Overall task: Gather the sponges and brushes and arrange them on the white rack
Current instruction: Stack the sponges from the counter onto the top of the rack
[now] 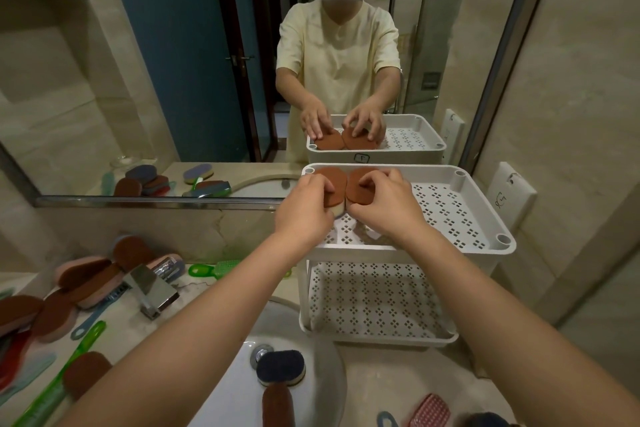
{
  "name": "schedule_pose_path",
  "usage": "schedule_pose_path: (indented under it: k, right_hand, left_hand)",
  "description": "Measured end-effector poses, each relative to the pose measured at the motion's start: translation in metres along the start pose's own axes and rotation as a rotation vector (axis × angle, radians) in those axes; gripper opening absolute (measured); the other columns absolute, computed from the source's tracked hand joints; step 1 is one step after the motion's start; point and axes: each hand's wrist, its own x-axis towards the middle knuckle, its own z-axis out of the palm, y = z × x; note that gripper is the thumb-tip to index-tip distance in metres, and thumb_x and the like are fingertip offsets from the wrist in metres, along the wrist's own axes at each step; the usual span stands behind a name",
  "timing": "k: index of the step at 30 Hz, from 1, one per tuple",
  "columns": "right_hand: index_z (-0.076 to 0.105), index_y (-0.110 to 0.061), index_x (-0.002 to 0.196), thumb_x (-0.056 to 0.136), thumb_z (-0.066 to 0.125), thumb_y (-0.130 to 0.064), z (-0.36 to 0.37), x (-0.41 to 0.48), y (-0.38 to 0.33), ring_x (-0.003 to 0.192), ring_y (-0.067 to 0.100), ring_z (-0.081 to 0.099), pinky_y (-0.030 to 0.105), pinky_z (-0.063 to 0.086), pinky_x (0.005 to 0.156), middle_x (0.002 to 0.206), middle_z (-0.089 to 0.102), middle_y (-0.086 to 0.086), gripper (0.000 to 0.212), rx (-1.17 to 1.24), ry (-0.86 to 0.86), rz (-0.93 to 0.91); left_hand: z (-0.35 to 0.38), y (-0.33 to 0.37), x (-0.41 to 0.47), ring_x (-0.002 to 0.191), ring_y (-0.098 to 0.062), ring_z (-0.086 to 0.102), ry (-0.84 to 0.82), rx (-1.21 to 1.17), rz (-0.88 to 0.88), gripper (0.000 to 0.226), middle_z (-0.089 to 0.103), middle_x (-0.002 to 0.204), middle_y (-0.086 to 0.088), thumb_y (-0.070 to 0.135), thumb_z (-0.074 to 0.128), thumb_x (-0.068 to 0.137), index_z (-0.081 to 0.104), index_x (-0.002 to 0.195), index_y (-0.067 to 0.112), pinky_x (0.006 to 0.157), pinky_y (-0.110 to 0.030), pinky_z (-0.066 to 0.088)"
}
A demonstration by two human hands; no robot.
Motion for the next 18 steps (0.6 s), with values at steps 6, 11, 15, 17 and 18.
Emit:
schedule_pose_path:
  k: [6, 11, 15, 17, 18]
  right_hand:
    - [0.058, -0.024, 0.095, 0.069, 0.071, -0.034, 0.0000, 0.0000, -0.0008, 0.106, 0.020, 0.047, 0.036, 0.047, 0.087, 0.110, 0.044, -0.004, 0.031, 0.026, -0.014, -0.012]
    - [0.053, -0.022, 0.090, 0.076, 0.070, -0.031, 0.0039, 0.0004, -0.0006, 0.098, 0.022, 0.051, 0.037, 0.049, 0.080, 0.108, 0.045, -0.001, 0.024, -0.013, 0.017, -0.015]
    - [0.048, -0.020, 0.089, 0.083, 0.066, -0.029, 0.0054, -0.0043, -0.0034, 0.072, 0.023, 0.057, 0.035, 0.049, 0.062, 0.108, 0.044, 0.002, 0.022, -0.041, 0.041, -0.032]
    - [0.048, -0.019, 0.091, 0.084, 0.065, -0.029, 0.0035, -0.0062, -0.0060, 0.069, 0.022, 0.056, 0.033, 0.046, 0.060, 0.109, 0.044, 0.002, 0.021, -0.057, 0.026, -0.028]
    - [0.048, -0.019, 0.093, 0.084, 0.064, -0.029, 0.0011, -0.0068, -0.0075, 0.073, 0.023, 0.057, 0.033, 0.046, 0.062, 0.110, 0.044, 0.002, 0.021, -0.054, 0.008, -0.019]
  left_hand:
    - [-0.0005, 0.0016, -0.0044, 0.103, -0.013, 0.044, 0.105, 0.065, 0.007, 0.029, 0.045, 0.107, 0.009, 0.041, 0.074, 0.075, 0.053, 0.094, 0.034, 0.076, -0.029, 0.040]
    - [-0.0021, 0.0031, -0.0042, 0.109, -0.018, 0.042, 0.133, 0.137, 0.002, 0.027, 0.048, 0.109, 0.007, 0.031, 0.071, 0.076, 0.055, 0.097, 0.032, 0.091, -0.033, 0.035]
    - [-0.0035, 0.0033, -0.0031, 0.116, -0.021, 0.041, 0.103, 0.181, -0.044, 0.029, 0.050, 0.119, 0.004, 0.021, 0.067, 0.081, 0.055, 0.106, 0.031, 0.096, -0.034, 0.034]
    - [-0.0055, 0.0035, -0.0030, 0.118, -0.021, 0.041, 0.071, 0.153, -0.060, 0.030, 0.050, 0.121, 0.004, 0.021, 0.066, 0.081, 0.056, 0.108, 0.031, 0.097, -0.035, 0.035]
    - [-0.0073, 0.0033, -0.0026, 0.118, -0.020, 0.041, 0.045, 0.122, -0.067, 0.031, 0.049, 0.122, 0.004, 0.023, 0.066, 0.081, 0.057, 0.110, 0.031, 0.097, -0.035, 0.036]
